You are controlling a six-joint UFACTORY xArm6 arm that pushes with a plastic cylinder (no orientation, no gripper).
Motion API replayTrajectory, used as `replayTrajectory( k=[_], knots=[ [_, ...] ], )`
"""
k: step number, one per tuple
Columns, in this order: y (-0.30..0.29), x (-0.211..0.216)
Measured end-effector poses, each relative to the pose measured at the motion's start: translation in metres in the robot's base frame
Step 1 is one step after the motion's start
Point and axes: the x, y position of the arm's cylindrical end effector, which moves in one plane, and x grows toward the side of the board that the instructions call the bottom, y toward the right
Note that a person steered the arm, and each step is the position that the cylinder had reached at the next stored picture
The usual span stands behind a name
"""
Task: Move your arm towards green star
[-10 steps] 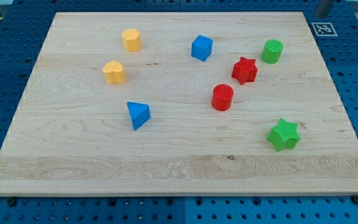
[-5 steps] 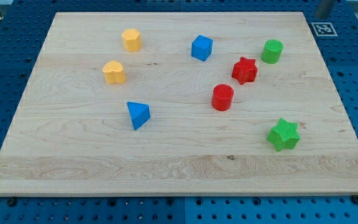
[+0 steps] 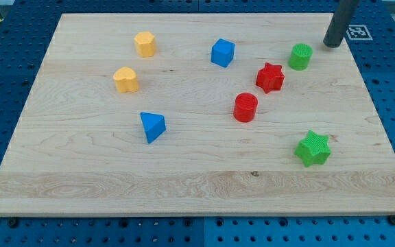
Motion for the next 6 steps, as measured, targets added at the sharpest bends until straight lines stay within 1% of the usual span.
replayTrajectory(
  k=[2,3,4,5,6],
  knots=[
    [-0.006,0.048],
    [-0.001,0.058],
    [0.002,0.11],
    [-0.034,0.134],
    [-0.079,0.142]
  ],
)
